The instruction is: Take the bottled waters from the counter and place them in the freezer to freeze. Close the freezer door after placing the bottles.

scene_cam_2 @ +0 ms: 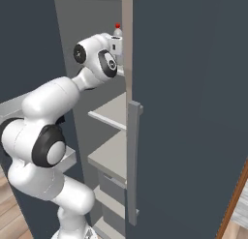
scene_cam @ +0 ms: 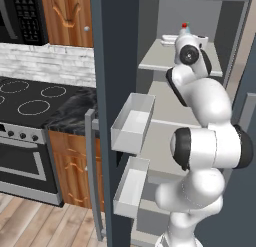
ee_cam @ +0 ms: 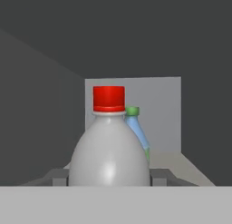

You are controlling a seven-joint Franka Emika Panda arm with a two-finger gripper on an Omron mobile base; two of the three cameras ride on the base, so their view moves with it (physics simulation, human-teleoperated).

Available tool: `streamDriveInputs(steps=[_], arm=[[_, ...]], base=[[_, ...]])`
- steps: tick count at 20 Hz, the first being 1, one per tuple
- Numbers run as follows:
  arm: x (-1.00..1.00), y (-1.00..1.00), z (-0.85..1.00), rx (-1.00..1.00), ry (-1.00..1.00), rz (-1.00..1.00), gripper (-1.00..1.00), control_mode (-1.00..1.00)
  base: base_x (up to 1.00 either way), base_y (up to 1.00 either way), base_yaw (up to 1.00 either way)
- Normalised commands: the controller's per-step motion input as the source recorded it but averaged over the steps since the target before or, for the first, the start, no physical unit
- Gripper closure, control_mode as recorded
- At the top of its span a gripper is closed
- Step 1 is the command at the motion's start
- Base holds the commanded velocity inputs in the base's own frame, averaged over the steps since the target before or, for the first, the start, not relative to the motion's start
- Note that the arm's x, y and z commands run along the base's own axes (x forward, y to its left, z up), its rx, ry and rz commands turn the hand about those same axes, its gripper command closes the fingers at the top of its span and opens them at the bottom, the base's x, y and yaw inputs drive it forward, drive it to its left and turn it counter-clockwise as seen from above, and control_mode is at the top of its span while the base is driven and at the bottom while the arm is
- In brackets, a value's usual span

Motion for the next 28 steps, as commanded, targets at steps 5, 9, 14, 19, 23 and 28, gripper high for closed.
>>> streamDriveInputs(steps=[5, 9, 14, 19, 23, 28], arm=[[0.03, 0.00, -0.05, -0.01, 0.00, 0.00, 1.00, -1.00], [0.00, 0.00, 0.00, 0.00, 0.00, 0.00, 1.00, -1.00], [0.00, 0.00, 0.00, 0.00, 0.00, 0.00, -1.00, -1.00], [0.00, 0.00, 0.00, 0.00, 0.00, 0.00, -1.00, -1.00], [0.00, 0.00, 0.00, 0.00, 0.00, 0.00, -1.00, -1.00], [0.00, 0.00, 0.00, 0.00, 0.01, 0.00, -1.00, -1.00]], base=[[0.00, 0.00, 0.00], [0.00, 0.00, 0.00], [0.00, 0.00, 0.00], [0.00, 0.00, 0.00], [0.00, 0.00, 0.00], [0.00, 0.00, 0.00]])
